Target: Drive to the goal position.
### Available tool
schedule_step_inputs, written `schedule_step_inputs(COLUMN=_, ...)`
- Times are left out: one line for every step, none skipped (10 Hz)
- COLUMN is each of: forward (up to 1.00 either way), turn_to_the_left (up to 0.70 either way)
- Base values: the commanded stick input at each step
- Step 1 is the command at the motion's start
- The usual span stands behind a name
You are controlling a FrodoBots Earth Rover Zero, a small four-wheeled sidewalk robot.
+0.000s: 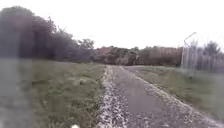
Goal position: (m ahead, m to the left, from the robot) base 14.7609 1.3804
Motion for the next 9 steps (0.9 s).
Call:
schedule_step_inputs(forward=0.85, turn_to_the_left=0.0)
schedule_step_inputs(forward=0.85, turn_to_the_left=0.0)
schedule_step_inputs(forward=0.85, turn_to_the_left=0.0)
schedule_step_inputs(forward=0.85, turn_to_the_left=0.0)
schedule_step_inputs(forward=0.85, turn_to_the_left=0.0)
schedule_step_inputs(forward=0.85, turn_to_the_left=0.0)
schedule_step_inputs(forward=0.85, turn_to_the_left=0.0)
schedule_step_inputs(forward=0.85, turn_to_the_left=0.0)
schedule_step_inputs(forward=0.85, turn_to_the_left=0.0)
